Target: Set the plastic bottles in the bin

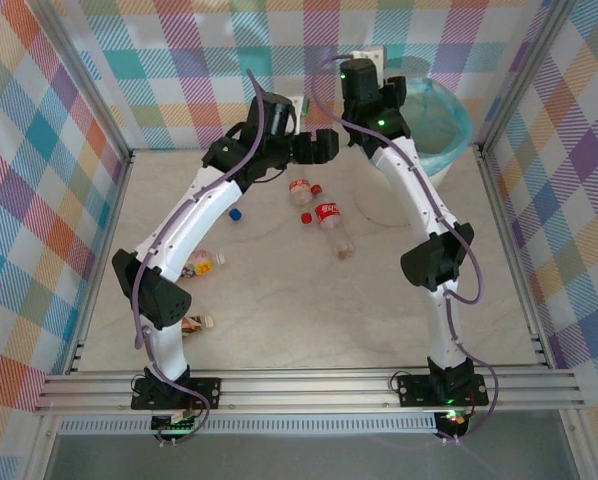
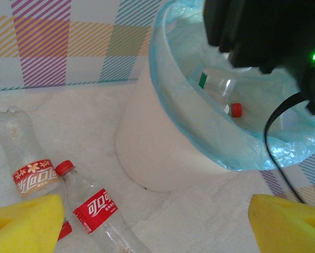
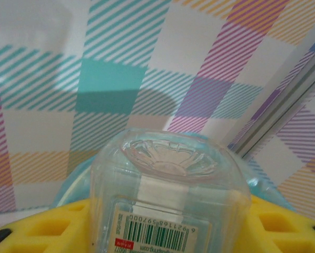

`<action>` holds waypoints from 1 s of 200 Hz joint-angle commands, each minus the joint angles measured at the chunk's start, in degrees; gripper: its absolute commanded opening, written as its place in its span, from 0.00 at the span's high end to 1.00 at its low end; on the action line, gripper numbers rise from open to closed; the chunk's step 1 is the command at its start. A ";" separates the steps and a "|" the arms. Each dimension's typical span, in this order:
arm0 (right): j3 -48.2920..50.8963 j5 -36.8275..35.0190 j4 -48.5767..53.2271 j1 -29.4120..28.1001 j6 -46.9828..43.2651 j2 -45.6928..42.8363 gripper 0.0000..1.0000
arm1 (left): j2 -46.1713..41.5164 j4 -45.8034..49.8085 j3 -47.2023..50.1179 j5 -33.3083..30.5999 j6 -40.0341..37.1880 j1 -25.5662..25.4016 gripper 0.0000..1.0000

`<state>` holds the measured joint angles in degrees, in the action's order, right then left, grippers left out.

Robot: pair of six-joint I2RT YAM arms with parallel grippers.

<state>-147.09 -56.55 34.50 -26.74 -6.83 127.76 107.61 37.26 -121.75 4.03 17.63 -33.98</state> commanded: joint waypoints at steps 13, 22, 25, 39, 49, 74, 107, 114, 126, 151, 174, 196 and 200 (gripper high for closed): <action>2.91 -1.21 4.26 0.35 7.75 -1.47 0.45 | -3.76 -2.45 2.73 1.04 0.92 1.36 0.10; 2.99 -1.19 5.93 0.67 9.76 -1.38 0.40 | -4.14 -2.56 3.24 1.02 0.92 1.59 0.10; 2.97 -1.11 6.43 0.78 10.34 -1.38 0.37 | -4.35 -2.61 3.38 1.02 0.86 1.67 0.10; 2.90 -1.10 8.30 1.15 12.52 -1.53 0.25 | -4.69 -2.71 3.84 1.07 0.89 1.94 0.09; 2.95 -1.10 9.03 1.34 13.32 -1.77 0.21 | -4.93 -2.71 3.98 1.15 0.87 2.06 0.09; 2.95 -1.00 9.53 1.78 14.03 -2.59 0.13 | -5.04 -2.80 4.20 1.37 1.00 2.16 0.09; 2.95 -0.80 10.27 2.54 14.83 -3.31 0.14 | -4.85 -3.15 4.27 1.83 1.61 2.25 0.09; 2.95 -0.51 11.04 2.97 15.67 -3.37 0.15 | -4.79 -3.11 4.27 1.84 1.67 2.25 0.09; 2.95 0.89 13.31 3.89 18.09 -3.56 0.20 | -4.86 -3.02 4.28 1.86 1.61 2.29 0.09; 4.45 4.45 18.60 5.76 23.60 -4.32 0.31 | -4.95 -2.54 4.48 1.68 1.51 2.40 0.09; 11.04 8.65 19.15 7.18 27.23 -6.78 0.34 | -5.04 -2.71 5.21 1.68 1.58 2.42 0.09; 16.38 11.62 17.80 8.34 29.34 -8.79 0.34 | -4.91 -2.98 5.51 1.93 1.88 2.42 0.09; 16.63 12.12 17.88 8.39 29.57 -8.92 0.35 | -4.87 -2.98 5.48 1.94 1.92 2.43 0.09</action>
<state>-133.75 -48.97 51.29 -19.31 17.69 122.21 105.01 35.66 -117.10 5.10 18.70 -32.32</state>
